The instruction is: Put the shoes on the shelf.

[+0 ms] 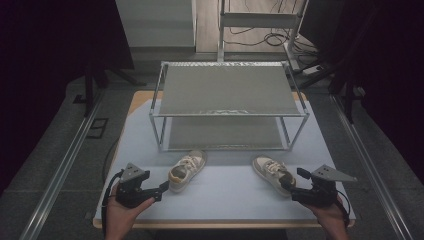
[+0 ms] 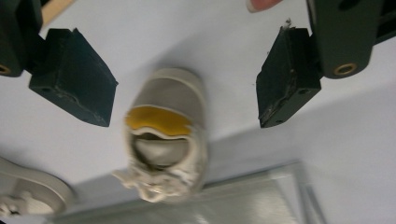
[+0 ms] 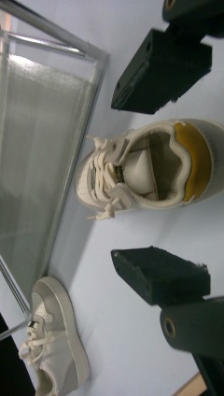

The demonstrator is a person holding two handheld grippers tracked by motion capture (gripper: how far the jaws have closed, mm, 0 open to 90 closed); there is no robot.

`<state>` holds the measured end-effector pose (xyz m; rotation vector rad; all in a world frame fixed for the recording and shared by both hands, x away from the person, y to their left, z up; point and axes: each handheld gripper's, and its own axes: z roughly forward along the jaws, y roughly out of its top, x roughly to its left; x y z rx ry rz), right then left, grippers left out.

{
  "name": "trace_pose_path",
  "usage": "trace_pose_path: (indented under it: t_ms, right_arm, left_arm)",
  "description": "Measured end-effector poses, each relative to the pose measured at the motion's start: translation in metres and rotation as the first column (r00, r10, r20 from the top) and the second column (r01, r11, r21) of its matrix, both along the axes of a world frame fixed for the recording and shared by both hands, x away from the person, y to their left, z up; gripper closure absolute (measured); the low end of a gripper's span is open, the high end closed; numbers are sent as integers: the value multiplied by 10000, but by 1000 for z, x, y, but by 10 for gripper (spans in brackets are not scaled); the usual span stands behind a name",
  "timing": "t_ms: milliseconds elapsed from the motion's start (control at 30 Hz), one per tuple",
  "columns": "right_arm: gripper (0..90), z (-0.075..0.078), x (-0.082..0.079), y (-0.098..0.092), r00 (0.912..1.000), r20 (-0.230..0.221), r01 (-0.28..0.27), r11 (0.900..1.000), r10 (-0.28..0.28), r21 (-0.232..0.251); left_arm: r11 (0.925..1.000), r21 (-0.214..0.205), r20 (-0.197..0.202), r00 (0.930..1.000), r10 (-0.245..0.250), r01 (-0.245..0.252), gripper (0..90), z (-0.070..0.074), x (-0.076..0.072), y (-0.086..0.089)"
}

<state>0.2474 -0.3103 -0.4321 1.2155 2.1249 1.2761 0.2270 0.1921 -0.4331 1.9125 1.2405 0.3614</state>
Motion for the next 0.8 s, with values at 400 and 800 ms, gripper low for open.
trace_pose_path:
  t_ms: [400, 800]
  right_arm:
    - [158, -3, 6, 9, 9989, -433, -211, 9989, 193, -425]
    - [138, -19, 27, 22, 9938, -1100, 66, 9942, -185, -1076]
  left_arm:
    - [9957, 754, -502, 9975, -502, 539, 149, -7, 17, -26]
    - [9838, 1676, -1286, 9908, -416, 631, 144, -25, 58, -55]
